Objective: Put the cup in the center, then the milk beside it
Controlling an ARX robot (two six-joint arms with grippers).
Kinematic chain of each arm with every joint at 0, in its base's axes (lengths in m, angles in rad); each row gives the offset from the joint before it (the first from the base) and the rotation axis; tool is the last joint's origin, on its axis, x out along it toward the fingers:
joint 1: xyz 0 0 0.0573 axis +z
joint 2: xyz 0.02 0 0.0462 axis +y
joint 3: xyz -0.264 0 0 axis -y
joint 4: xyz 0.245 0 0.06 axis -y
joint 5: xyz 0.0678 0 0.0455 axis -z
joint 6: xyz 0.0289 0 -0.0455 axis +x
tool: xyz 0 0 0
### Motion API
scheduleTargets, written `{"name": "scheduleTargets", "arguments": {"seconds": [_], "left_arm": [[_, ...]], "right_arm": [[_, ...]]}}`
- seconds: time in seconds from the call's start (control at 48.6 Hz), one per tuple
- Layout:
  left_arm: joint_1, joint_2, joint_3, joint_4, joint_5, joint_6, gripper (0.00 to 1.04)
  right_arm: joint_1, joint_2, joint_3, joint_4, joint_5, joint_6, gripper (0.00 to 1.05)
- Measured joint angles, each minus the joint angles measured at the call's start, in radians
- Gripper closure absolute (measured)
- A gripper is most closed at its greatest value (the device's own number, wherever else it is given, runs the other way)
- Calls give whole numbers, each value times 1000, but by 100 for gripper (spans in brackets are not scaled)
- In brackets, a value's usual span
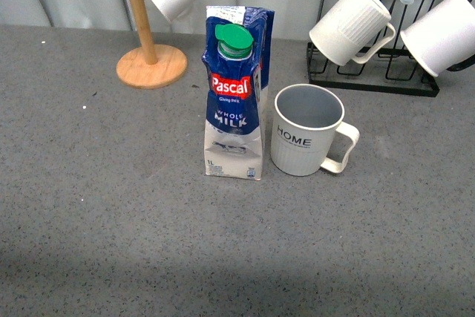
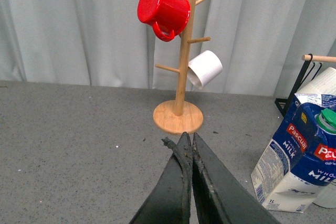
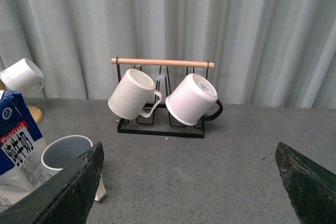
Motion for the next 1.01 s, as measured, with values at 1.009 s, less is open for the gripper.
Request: {"name": "scheduleTargets", "arguments": {"seconds": [1.009], "left_arm": [[141, -454, 0, -456, 134, 1, 101]], "right_arm": [[0, 0, 0, 0, 0, 0, 9]]}}
